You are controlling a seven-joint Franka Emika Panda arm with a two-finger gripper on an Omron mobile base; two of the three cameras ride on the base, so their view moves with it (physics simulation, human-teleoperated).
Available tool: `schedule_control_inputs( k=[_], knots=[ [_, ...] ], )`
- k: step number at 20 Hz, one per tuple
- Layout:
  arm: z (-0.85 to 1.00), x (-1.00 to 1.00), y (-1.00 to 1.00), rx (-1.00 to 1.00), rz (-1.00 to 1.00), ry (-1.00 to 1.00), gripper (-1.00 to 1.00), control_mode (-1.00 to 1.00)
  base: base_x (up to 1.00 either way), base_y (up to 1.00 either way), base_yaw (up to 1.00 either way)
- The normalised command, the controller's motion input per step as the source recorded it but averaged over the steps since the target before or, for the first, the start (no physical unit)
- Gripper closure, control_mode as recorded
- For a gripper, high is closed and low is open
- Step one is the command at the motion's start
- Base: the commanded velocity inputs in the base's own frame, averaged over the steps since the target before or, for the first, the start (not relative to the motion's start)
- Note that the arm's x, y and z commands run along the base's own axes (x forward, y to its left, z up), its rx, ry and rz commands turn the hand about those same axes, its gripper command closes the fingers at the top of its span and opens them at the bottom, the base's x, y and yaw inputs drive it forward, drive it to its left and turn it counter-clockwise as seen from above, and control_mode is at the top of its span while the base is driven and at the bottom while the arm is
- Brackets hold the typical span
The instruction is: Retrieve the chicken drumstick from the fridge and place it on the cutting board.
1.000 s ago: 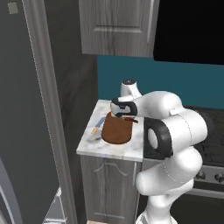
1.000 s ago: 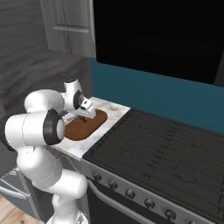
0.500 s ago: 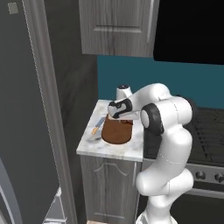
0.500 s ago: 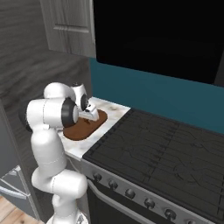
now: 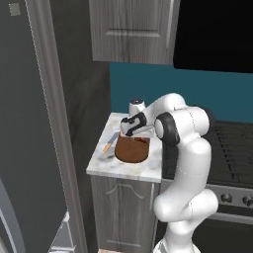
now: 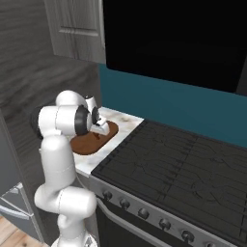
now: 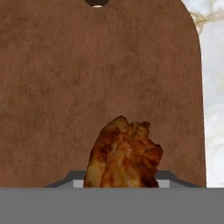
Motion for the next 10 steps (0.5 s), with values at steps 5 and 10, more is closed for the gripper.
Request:
schedule_control_inputs(
  k=[5, 10],
  knots=[
    [-0.17, 0.14, 0.01, 0.01, 0.0, 0.0, -1.0, -1.0, 0.0, 0.0, 0.0],
    [-0.02, 0.0, 0.02, 0.0, 0.0, 0.0, -1.0, -1.0, 0.0, 0.0, 0.0]
  ],
)
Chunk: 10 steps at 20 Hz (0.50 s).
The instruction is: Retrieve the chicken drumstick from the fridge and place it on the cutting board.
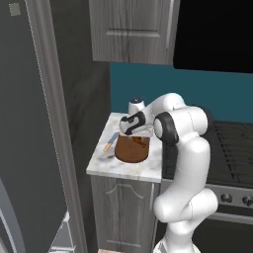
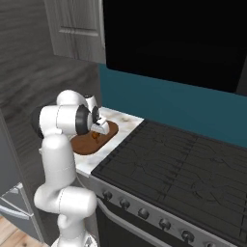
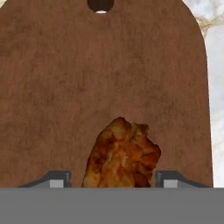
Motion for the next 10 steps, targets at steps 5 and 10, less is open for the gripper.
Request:
schedule_control_inputs(
  k=[5, 10],
  knots=[
    [0.12, 0.0, 0.0, 0.0, 0.0, 0.0, -1.0, -1.0, 0.0, 0.0, 0.0],
    [0.52, -0.04, 0.0, -0.01, 0.0, 0.0, -1.0, -1.0, 0.0, 0.0, 0.0]
  ],
)
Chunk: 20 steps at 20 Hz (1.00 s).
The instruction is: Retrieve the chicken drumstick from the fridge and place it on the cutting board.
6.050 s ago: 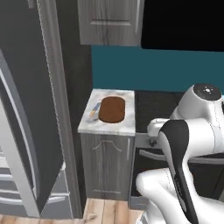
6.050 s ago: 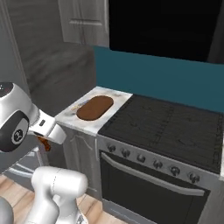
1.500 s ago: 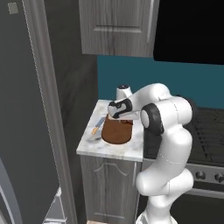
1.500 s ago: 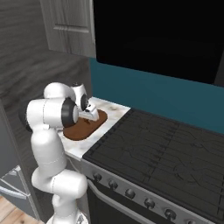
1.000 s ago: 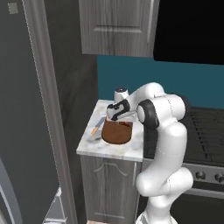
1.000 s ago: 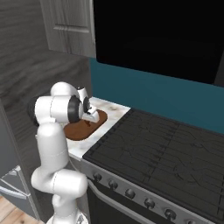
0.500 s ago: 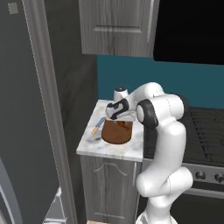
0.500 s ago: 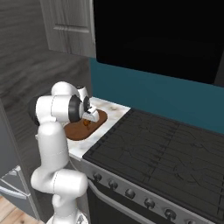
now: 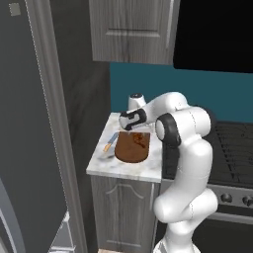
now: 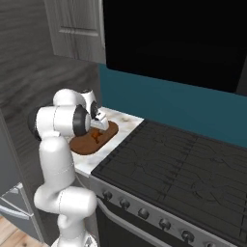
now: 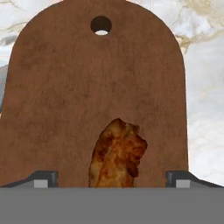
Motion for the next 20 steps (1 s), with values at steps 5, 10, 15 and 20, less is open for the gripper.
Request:
schedule_control_inputs(
  k=[5, 10, 15, 20],
  knots=[
    [0.44, -0.72, 0.11, 0.0, 0.0, 0.02, -1.0, -1.0, 0.0, 0.0, 0.0],
    [0.21, -1.0, 0.0, 0.0, 0.0, -0.12, -1.0, -1.0, 0.0, 0.0, 0.0],
    [0.48, -1.0, -0.13, 0.0, 0.0, -0.17, -1.0, -1.0, 0.0, 0.0, 0.0],
    [0.67, -1.0, -0.25, 0.0, 0.0, -0.11, -1.0, -1.0, 0.0, 0.0, 0.0]
  ],
)
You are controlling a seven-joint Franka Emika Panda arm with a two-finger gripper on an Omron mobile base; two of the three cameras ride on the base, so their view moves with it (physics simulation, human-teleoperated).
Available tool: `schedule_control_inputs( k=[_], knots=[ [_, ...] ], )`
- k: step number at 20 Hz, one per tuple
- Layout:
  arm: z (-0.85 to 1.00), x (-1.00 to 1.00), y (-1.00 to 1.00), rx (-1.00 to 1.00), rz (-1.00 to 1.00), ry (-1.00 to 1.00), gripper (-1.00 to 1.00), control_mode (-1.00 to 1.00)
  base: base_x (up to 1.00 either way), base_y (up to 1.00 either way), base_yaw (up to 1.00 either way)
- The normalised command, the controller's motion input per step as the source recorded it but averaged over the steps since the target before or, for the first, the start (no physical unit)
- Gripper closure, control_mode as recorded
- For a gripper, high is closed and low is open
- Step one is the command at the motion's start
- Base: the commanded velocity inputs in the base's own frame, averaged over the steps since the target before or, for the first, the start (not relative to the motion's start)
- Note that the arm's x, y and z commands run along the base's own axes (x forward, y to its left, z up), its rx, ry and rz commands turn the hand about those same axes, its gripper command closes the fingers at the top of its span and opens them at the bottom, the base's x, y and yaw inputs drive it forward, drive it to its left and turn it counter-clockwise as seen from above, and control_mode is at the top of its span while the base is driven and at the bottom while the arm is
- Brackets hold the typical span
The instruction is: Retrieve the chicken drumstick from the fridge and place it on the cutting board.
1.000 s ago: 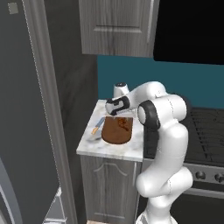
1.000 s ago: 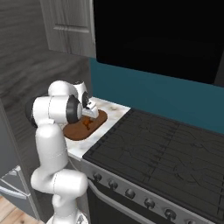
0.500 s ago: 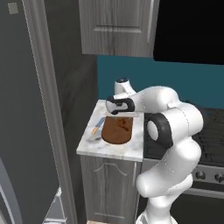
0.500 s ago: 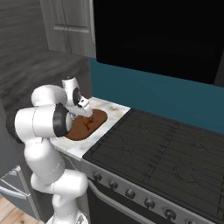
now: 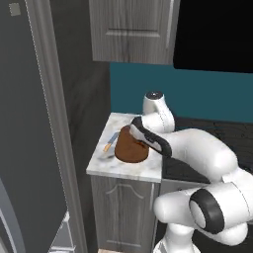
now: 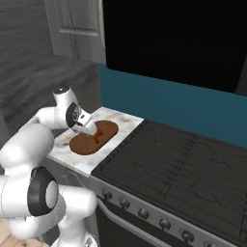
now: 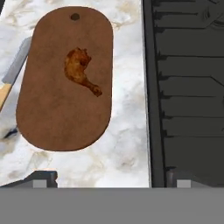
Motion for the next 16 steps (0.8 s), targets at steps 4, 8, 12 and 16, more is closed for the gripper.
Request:
schedule_control_inputs(
  k=[4, 8, 12, 16],
  knots=[
    [0.48, -1.0, -0.52, 0.01, 0.0, -0.13, -1.0, -1.0, 0.0, 0.0, 0.0],
    [0.37, -1.0, -0.65, 0.07, 0.0, -0.18, -1.0, -1.0, 0.0, 0.0, 0.0],
    [0.43, -1.0, -0.55, 0.04, 0.0, -0.17, -1.0, -1.0, 0.0, 0.0, 0.0],
    [0.52, -1.0, -0.38, 0.01, 0.0, -0.18, -1.0, -1.0, 0.0, 0.0, 0.0]
  ],
)
